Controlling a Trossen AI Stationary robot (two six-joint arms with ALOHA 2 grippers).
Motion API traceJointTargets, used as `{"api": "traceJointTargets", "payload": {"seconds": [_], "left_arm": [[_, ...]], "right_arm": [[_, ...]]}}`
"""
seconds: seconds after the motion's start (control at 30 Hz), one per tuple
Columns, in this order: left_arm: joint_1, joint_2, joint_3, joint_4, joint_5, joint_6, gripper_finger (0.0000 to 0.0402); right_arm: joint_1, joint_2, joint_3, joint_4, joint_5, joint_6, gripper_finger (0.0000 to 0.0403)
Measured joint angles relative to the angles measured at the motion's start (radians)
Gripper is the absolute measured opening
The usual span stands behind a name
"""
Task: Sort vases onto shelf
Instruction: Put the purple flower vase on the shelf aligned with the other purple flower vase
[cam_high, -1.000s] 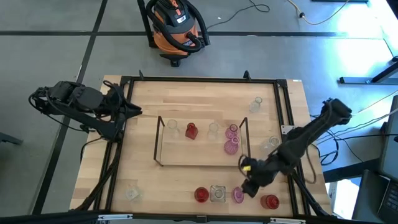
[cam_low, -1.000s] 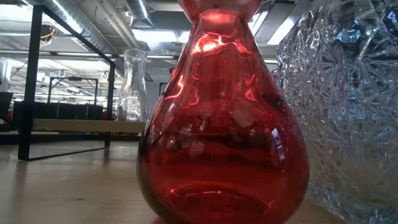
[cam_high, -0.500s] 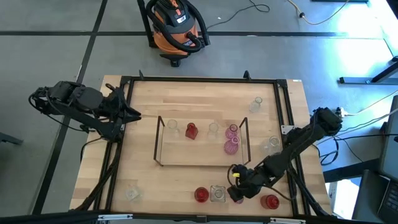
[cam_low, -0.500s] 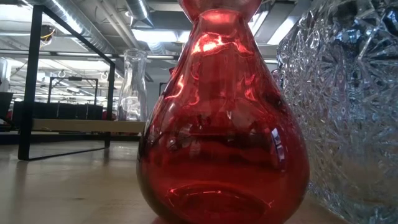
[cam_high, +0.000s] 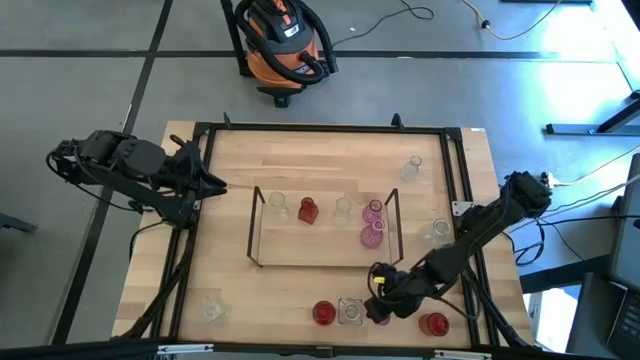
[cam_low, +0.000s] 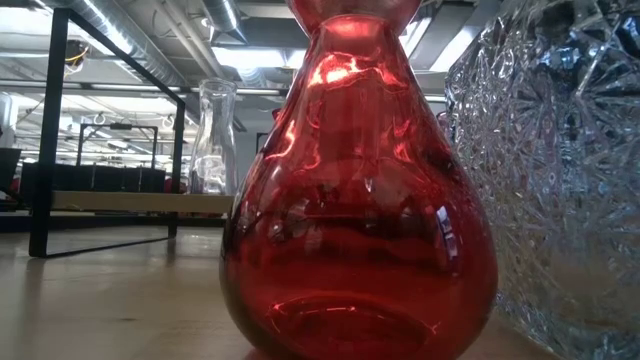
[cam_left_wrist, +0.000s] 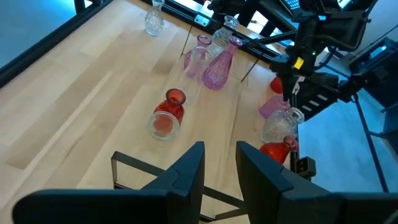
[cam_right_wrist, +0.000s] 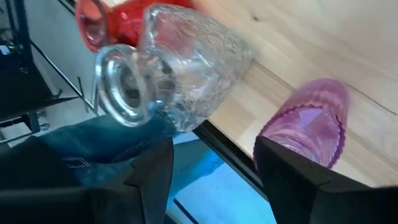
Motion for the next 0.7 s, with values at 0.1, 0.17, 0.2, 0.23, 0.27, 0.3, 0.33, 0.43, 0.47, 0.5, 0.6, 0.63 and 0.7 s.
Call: {"api": "traceJointTargets", "payload": {"seconds": [0.1,0.17,0.2,0.23,0.27,0.3,0.33,0.43,0.47,0.5,0.6,0.63,0.7], "left_arm": [[0.000,0.000,0.000,0.002,-0.003,0.003,0.0085],[0.000,0.000,0.000,0.002,-0.003,0.007,0.0085],[0.000,0.000,0.000,0.002,-0.003,0.007,0.0085],[0.000,0.000,0.000,0.002,-0.004,0.007,0.0085],[0.000,0.000,0.000,0.002,-0.004,0.008,0.0085],[0.000,0.000,0.000,0.002,-0.004,0.008,0.0085],[0.000,0.000,0.000,0.002,-0.005,0.008,0.0085],[0.000,0.000,0.000,0.002,-0.018,0.009,0.0085],[0.000,0.000,0.000,0.002,-0.019,0.009,0.0085],[0.000,0.000,0.000,0.002,-0.019,0.009,0.0085],[0.000,0.000,0.000,0.002,-0.020,0.009,0.0085],[0.000,0.000,0.000,0.002,-0.020,0.008,0.0085],[0.000,0.000,0.000,0.002,-0.020,0.008,0.0085]], "right_arm": [[0.000,-0.012,0.024,-0.056,0.026,-0.004,0.0214],[0.000,-0.013,0.058,-0.133,0.036,-0.018,0.0214],[0.000,-0.013,0.080,-0.183,0.037,-0.020,0.0214],[0.000,-0.013,0.102,-0.238,0.034,-0.022,0.0214],[0.000,-0.013,0.119,-0.287,0.028,-0.023,0.0214],[0.000,-0.014,0.131,-0.326,0.025,-0.023,0.0214],[0.000,-0.014,0.138,-0.354,0.019,-0.022,0.0214],[0.000,-0.014,0.149,-0.424,-0.022,-0.018,0.0214],[0.000,-0.014,0.149,-0.433,-0.037,-0.017,0.0214],[0.000,-0.014,0.149,-0.436,-0.052,-0.017,0.0214],[0.000,-0.010,0.145,-0.440,-0.079,-0.016,0.0214],[0.000,-0.010,0.145,-0.442,-0.087,-0.015,0.0214],[0.000,-0.008,0.145,-0.441,-0.089,-0.015,0.0214]]}}
